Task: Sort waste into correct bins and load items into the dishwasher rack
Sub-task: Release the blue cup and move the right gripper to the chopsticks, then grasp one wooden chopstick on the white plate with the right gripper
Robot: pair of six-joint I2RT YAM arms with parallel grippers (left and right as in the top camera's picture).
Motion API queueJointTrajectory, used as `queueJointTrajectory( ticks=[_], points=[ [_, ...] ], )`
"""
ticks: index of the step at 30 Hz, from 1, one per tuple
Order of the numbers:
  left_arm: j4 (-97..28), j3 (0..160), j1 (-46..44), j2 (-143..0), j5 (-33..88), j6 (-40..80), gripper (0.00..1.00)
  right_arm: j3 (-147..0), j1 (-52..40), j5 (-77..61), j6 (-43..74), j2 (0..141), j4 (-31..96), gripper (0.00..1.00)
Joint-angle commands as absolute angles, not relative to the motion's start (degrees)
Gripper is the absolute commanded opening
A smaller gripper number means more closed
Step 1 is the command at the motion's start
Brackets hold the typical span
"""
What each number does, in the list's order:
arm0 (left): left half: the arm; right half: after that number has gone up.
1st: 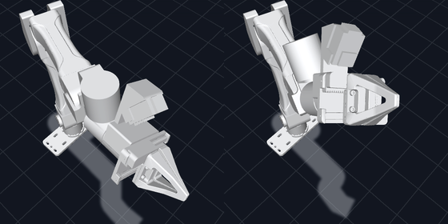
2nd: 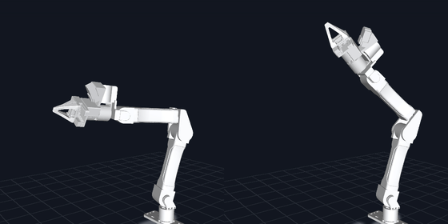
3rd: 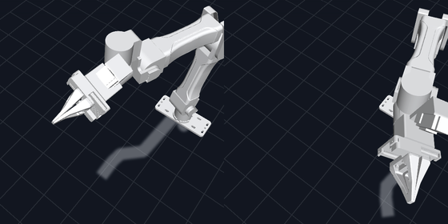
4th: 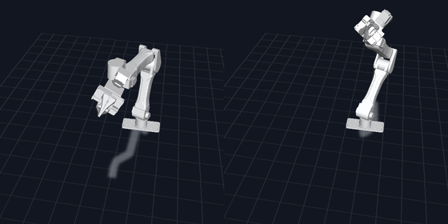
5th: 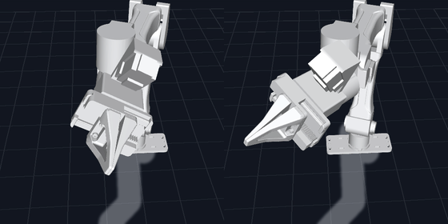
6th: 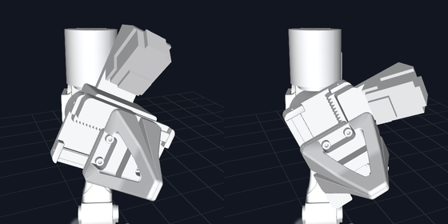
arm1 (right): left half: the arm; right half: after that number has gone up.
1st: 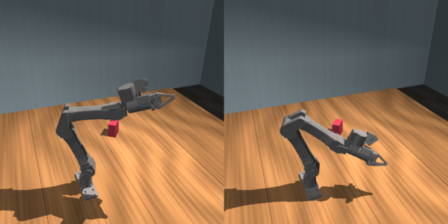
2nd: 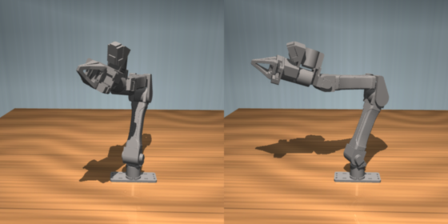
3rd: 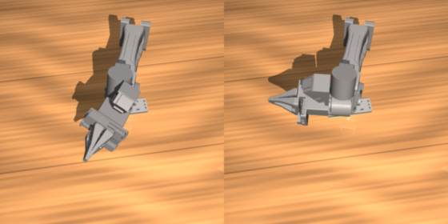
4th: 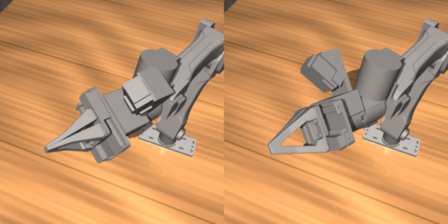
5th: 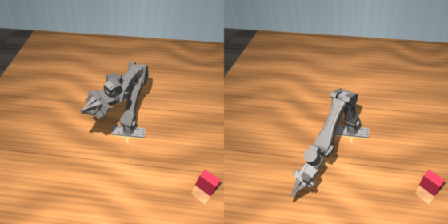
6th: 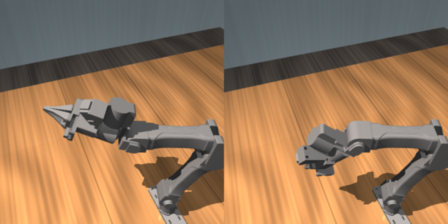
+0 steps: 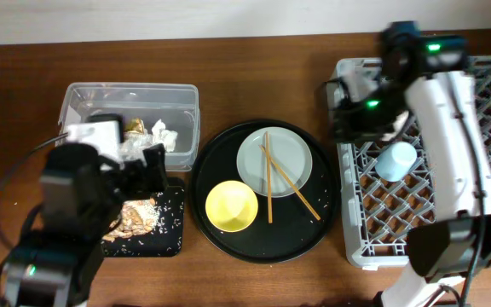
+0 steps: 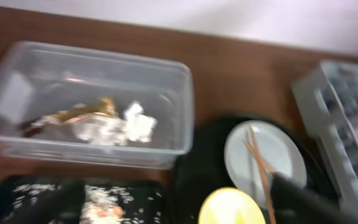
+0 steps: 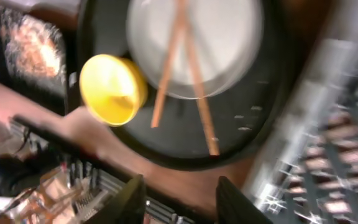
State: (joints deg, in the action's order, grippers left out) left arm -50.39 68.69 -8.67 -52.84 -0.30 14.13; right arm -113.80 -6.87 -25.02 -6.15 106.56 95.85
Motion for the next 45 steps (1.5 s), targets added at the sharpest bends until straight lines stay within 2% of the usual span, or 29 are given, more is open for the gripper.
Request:
queueJointTrajectory(
  ticks=[1, 4, 9, 10, 11, 15, 16, 17, 18, 20, 27, 31, 36, 40, 45],
  points=[
    [-52.66, 69.47, -7.22, -50.89, -4.54, 15.4, 0.99, -114.15, -14.33, -21.71, -1.3, 106.13, 94.43, 0.41],
    [-52.84, 69.47, -7.22, -50.78, -4.54, 15.4, 0.99, -113.4, -19.38, -10.31, 8.23, 106.13, 93.6, 0.44],
    [-52.84, 69.47, -7.22, -50.83, -4.54, 15.4, 0.99, -108.05, -25.21, -8.54, 14.87, 106.13, 88.29, 0.52],
    [-52.84, 69.47, -7.22, -50.83, -4.54, 15.4, 0.99, -106.04, -25.98, -8.58, 18.09, 106.13, 86.19, 0.7],
    [-52.84, 69.47, -7.22, -50.83, -4.54, 15.4, 0.99, -104.47, -26.46, -8.58, 20.78, 106.15, 84.66, 0.96],
    [-52.84, 69.47, -7.22, -50.83, -4.54, 15.4, 0.99, -95.5, -28.03, -12.73, 25.82, 106.17, 75.92, 0.99],
    [-52.84, 69.47, -7.22, -50.83, -4.54, 15.4, 0.99, -93.43, -28.16, -13.19, 26.09, 106.17, 73.63, 0.83],
    [-52.84, 69.47, -7.22, -50.83, -4.54, 15.38, 0.99, -92.03, -28.18, -13.28, 26.92, 106.17, 72.16, 0.61],
    [-52.86, 69.47, -7.22, -50.83, -4.54, 15.4, 0.99, -90.17, -28.18, -13.28, 28.69, 106.17, 70.06, 0.49],
    [-52.84, 69.47, -7.22, -50.83, -4.54, 15.4, 1.0, -86.5, -28.16, -13.28, 31.48, 106.17, 65.58, 0.39],
    [-52.84, 69.47, -7.22, -50.83, -4.54, 15.4, 0.99, -73.17, -30.39, -12.14, 34.61, 106.24, 44.99, 0.38],
    [-52.84, 69.47, -7.22, -50.83, -4.54, 15.38, 0.99, -68.88, -31.18, -7.38, 34.61, 106.24, 38.24, 0.37],
    [-52.84, 69.47, -7.22, -50.83, -4.54, 15.4, 0.99, -68.03, -31.18, -3.25, 34.61, 106.24, 37.01, 0.37],
    [-52.84, 69.47, -7.22, -50.83, -4.54, 15.4, 0.99, -68.03, -31.18, -3.09, 34.61, 106.24, 36.8, 0.26],
    [-52.84, 69.47, -7.22, -50.83, -4.54, 15.38, 0.99, -68.03, -31.18, -3.11, 34.61, 106.5, 36.4, 0.22]
  ],
)
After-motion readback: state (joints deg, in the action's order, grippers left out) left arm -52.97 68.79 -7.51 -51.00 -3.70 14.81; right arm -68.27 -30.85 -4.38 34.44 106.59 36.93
